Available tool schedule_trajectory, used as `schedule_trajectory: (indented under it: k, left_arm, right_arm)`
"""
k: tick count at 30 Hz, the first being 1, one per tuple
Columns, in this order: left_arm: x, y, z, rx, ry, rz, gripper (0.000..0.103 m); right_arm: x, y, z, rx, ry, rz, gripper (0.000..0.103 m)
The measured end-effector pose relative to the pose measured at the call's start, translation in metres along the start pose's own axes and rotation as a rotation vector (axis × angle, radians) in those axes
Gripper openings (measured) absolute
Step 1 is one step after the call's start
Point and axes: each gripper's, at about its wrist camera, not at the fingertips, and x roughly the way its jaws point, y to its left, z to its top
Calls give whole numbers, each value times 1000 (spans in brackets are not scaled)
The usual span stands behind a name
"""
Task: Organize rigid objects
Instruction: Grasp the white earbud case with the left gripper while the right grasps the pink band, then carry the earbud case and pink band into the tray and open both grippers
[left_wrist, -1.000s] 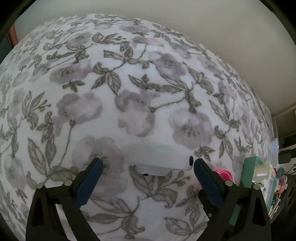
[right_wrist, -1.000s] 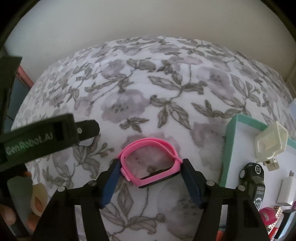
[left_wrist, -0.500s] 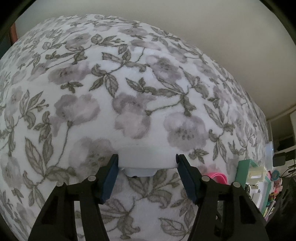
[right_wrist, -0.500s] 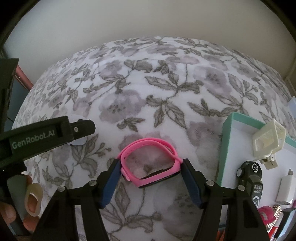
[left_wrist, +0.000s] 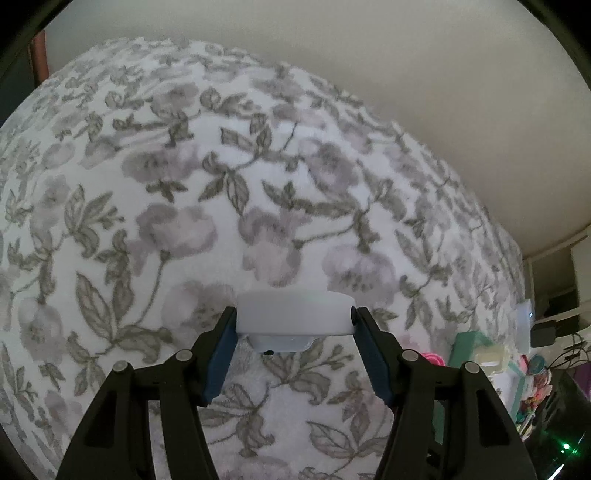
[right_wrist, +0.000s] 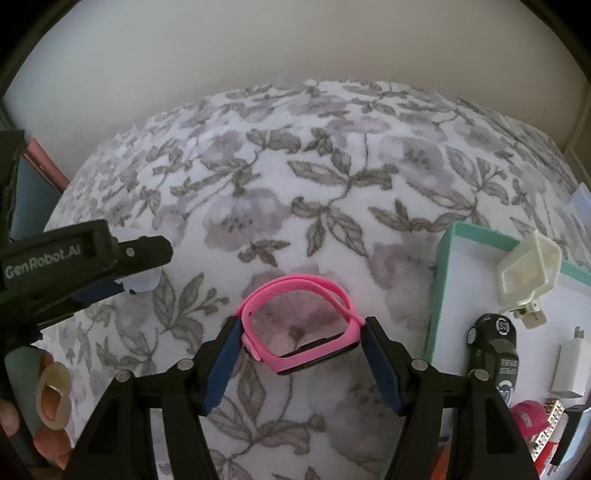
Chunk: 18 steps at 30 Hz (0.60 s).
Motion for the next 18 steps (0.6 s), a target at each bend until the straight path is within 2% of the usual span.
schedule_trajectory:
  k: [9,18]
  left_arm:
    - [-52,-22,7,32,-124,-27,64]
    - [-91,-59,-5,122,-206,-55,64]
  right_arm:
    - [-46,-10,8,54,-94,18,68]
    - [-81,-47,3,188,-101,-34,68]
